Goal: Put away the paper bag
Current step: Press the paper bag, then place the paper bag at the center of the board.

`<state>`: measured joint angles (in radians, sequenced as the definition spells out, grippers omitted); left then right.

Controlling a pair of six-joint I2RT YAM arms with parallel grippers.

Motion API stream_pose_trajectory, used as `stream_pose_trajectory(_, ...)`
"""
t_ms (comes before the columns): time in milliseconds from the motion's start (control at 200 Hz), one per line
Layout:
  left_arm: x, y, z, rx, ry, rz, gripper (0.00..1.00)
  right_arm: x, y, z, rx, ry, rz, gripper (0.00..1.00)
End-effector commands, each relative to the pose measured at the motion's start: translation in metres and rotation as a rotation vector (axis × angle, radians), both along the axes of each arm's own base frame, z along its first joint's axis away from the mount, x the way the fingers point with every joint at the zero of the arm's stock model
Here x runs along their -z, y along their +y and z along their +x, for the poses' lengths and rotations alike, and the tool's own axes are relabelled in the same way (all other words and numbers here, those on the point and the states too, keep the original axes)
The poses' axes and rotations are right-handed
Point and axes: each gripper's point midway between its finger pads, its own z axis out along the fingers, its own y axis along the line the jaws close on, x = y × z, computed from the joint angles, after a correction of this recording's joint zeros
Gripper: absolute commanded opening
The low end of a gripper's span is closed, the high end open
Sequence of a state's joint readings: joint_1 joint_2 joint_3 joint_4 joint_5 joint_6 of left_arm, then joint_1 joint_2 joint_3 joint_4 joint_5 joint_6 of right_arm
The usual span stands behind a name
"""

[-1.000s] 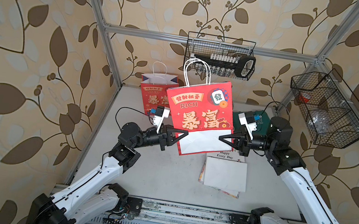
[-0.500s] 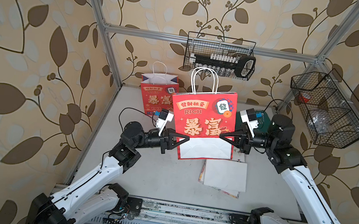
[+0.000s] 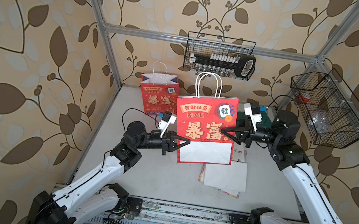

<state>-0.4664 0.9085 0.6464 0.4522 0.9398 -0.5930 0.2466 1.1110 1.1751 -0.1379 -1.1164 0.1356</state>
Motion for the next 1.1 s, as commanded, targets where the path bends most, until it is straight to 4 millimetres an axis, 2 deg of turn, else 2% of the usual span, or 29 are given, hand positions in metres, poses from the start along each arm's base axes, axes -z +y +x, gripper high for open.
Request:
stream_pose_trajectory(0, 0.002, -0.003, -0.007, 0.035, -0.036, 0.008, 0.00, -0.026, -0.002, 0.008, 0.036, -0.069, 0.040, 0.12)
stream_pose_trajectory(15, 0.003, -0.003, -0.008, 0.036, -0.035, 0.010, 0.00, -0.029, -0.002, 0.008, 0.036, -0.076, 0.043, 0.00)
stream_pose_trajectory(135, 0.006, -0.005, -0.007, 0.036, -0.027, 0.020, 0.00, -0.035, -0.003, 0.013, 0.068, -0.091, 0.044, 0.00)
stream_pose_trajectory(150, 0.008, -0.005, -0.006, 0.035, -0.023, 0.025, 0.00, -0.036, -0.004, 0.015, 0.081, -0.091, 0.043, 0.09)
stream_pose_trajectory(180, 0.010, -0.006, -0.005, 0.033, -0.016, 0.034, 0.00, -0.033, -0.007, 0.021, 0.130, -0.084, 0.033, 0.39)
stream_pose_trajectory(220, 0.013, -0.007, -0.003, 0.025, 0.000, 0.045, 0.00, -0.028, -0.013, 0.027, 0.185, -0.070, 0.016, 0.64)
stream_pose_trajectory(275, 0.016, -0.009, 0.002, 0.004, 0.031, 0.050, 0.00, -0.017, -0.026, 0.036, 0.287, -0.051, -0.016, 0.86)
stream_pose_trajectory(330, 0.019, -0.012, 0.006, -0.020, 0.060, 0.053, 0.00, -0.002, -0.048, 0.047, 0.448, -0.023, -0.059, 0.99)
stream_pose_trajectory(395, 0.030, -0.016, 0.014, -0.075, 0.125, 0.074, 0.00, 0.019, -0.087, 0.058, 0.695, 0.000, -0.152, 1.00)
stream_pose_trajectory(450, 0.043, -0.020, 0.021, -0.125, 0.205, 0.106, 0.00, 0.039, -0.122, 0.057, 0.884, 0.008, -0.284, 1.00)
stream_pose_trajectory(515, 0.063, -0.027, 0.023, -0.155, 0.337, 0.178, 0.00, 0.054, -0.157, 0.041, 1.022, 0.012, -0.466, 1.00)
stream_pose_trajectory(580, 0.078, -0.036, 0.016, -0.164, 0.430, 0.255, 0.00, 0.056, -0.174, 0.018, 1.062, -0.008, -0.569, 1.00)
stream_pose_trajectory(715, 0.082, -0.074, -0.006, -0.113, 0.394, 0.253, 0.00, 0.041, -0.175, -0.014, 1.041, -0.064, -0.535, 0.99)
stream_pose_trajectory(880, 0.088, -0.128, 0.000, -0.058, 0.411, 0.225, 0.00, 0.040, -0.165, -0.026, 0.990, -0.047, -0.475, 0.98)
stream_pose_trajectory(970, 0.092, -0.153, 0.009, -0.039, 0.442, 0.190, 0.00, 0.031, -0.158, -0.027, 0.960, -0.056, -0.440, 0.98)
stream_pose_trajectory(985, 0.103, -0.158, 0.013, -0.046, 0.465, 0.201, 0.00, 0.029, -0.157, -0.027, 0.954, -0.059, -0.435, 0.98)
stream_pose_trajectory(1095, 0.137, -0.174, 0.026, -0.066, 0.553, 0.221, 0.00, 0.020, -0.151, -0.029, 0.923, -0.070, -0.414, 0.98)
